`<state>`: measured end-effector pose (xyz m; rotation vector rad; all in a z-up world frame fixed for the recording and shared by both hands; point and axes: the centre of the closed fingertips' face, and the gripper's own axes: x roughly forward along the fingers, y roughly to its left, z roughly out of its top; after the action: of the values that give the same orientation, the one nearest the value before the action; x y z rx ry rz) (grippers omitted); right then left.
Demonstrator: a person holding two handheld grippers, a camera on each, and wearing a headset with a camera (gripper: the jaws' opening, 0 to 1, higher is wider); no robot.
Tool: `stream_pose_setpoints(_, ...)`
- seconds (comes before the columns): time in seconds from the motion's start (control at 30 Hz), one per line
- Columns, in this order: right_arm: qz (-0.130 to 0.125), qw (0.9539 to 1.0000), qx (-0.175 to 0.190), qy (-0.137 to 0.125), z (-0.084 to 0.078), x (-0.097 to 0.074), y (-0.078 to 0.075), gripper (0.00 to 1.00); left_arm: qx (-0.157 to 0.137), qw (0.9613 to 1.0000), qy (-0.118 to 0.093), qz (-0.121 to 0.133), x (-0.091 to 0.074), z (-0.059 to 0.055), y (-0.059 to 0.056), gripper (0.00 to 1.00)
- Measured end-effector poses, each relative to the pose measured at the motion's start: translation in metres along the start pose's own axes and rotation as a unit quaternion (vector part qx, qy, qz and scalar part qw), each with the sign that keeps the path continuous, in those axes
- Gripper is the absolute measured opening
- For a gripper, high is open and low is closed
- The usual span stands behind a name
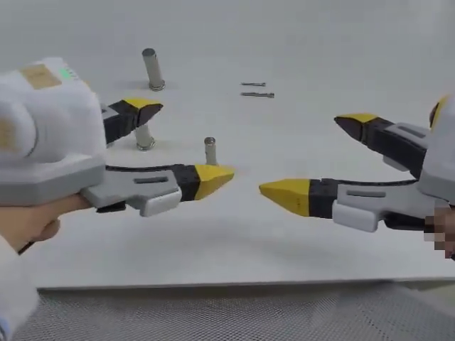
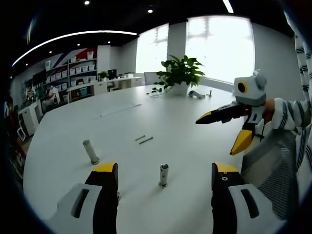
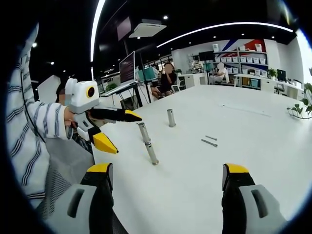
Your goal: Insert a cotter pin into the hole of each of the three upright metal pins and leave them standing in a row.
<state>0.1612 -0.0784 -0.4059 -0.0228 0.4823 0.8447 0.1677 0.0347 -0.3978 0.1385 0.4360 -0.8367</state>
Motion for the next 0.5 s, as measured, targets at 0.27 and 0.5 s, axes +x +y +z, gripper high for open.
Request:
stream_pose_setpoints(0.27, 0.007, 0.9998, -0.013, 0.009, 0.005, 0.005, 0.005, 0.92, -0.034, 0.9991, 0.001, 0.026, -0.031, -0.023, 0.019, 0.93)
stream_pose_setpoints(0.5, 0.017, 0.9993, -0.028, 0.020, 0.006, 0.008, 0.008, 0.92, -0.046, 0.9979, 0.003, 0.045, -0.042, -0.035, 0.025, 0.99)
